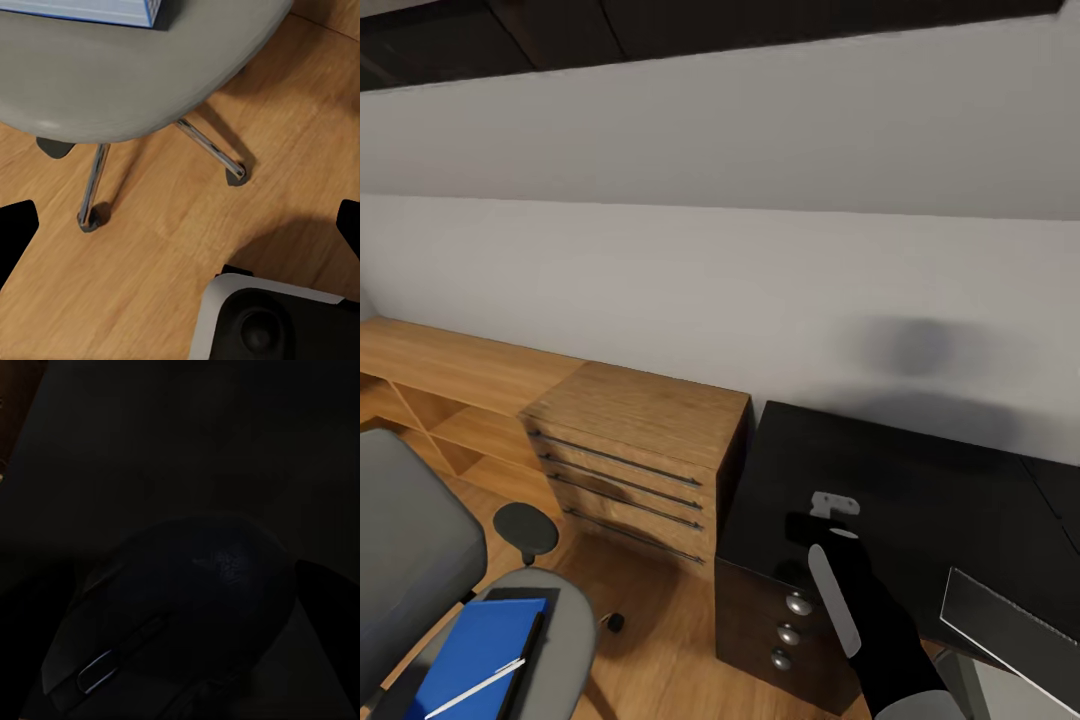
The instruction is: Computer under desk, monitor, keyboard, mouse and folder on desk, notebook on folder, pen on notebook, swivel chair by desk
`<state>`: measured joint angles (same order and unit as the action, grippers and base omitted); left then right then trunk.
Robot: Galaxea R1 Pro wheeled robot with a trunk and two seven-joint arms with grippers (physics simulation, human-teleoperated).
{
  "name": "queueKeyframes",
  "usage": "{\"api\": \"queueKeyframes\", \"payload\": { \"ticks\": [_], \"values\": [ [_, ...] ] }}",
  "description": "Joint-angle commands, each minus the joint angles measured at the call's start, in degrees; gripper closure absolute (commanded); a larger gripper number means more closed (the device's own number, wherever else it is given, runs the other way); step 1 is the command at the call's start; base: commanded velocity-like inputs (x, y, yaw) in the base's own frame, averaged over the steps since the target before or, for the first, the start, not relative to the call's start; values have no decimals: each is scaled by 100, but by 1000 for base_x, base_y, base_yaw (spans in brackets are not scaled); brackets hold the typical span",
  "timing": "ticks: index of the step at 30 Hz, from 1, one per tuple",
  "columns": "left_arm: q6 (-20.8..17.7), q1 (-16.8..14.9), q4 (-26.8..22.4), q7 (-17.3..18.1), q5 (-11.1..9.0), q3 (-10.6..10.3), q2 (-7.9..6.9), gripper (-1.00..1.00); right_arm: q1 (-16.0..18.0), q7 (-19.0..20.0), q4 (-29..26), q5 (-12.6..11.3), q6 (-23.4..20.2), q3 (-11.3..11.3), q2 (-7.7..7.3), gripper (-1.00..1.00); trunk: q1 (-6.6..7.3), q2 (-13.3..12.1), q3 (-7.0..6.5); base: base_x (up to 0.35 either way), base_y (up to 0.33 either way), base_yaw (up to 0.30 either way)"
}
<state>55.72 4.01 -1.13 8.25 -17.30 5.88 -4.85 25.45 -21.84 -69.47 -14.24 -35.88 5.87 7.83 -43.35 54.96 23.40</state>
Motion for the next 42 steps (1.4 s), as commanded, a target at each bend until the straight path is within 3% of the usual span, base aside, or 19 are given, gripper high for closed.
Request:
{"api": "queueKeyframes", "payload": {
  "ticks": [1,11,15,23,31,33,36,37,42],
  "values": [
    [0,4,-10,61,-19,45,1,-100,4,-57,-21,-61,-13,10,-1,100,-1,4,5,0,0,-5],
    [-7,4,-10,62,-19,45,1,-100,-13,-57,-199,-54,-9,10,-1,100,-1,4,5,-209,0,-48],
    [-8,4,-10,63,-19,45,5,-100,-17,-57,-263,-60,-7,6,-1,100,-1,4,5,-237,0,-222],
    [-8,4,-10,71,-11,37,10,-100,-54,-64,-975,-53,-6,-5,-1,100,-1,4,5,-68,-1,-254],
    [-33,4,-10,80,-10,35,10,-100,-57,-67,-1006,-45,-6,-41,-11,100,-1,4,5,-202,-142,-260],
    [-82,4,-10,78,-11,32,10,-100,-57,-70,-1007,-43,-6,-107,-15,100,-1,4,5,-228,-232,-260],
    [-282,4,-10,74,-10,29,10,-100,-57,-106,-996,-37,-6,-389,-16,100,-1,4,5,-110,-280,-260],
    [-385,4,-10,72,-10,18,10,-100,-57,-130,-988,-36,-13,-818,-12,100,-1,4,5,-14,-319,-260],
    [-411,4,-10,84,-3,5,10,-100,-57,-130,-986,-26,-15,-1006,-18,100,-1,4,5,-5,-317,-230]
  ]
}}
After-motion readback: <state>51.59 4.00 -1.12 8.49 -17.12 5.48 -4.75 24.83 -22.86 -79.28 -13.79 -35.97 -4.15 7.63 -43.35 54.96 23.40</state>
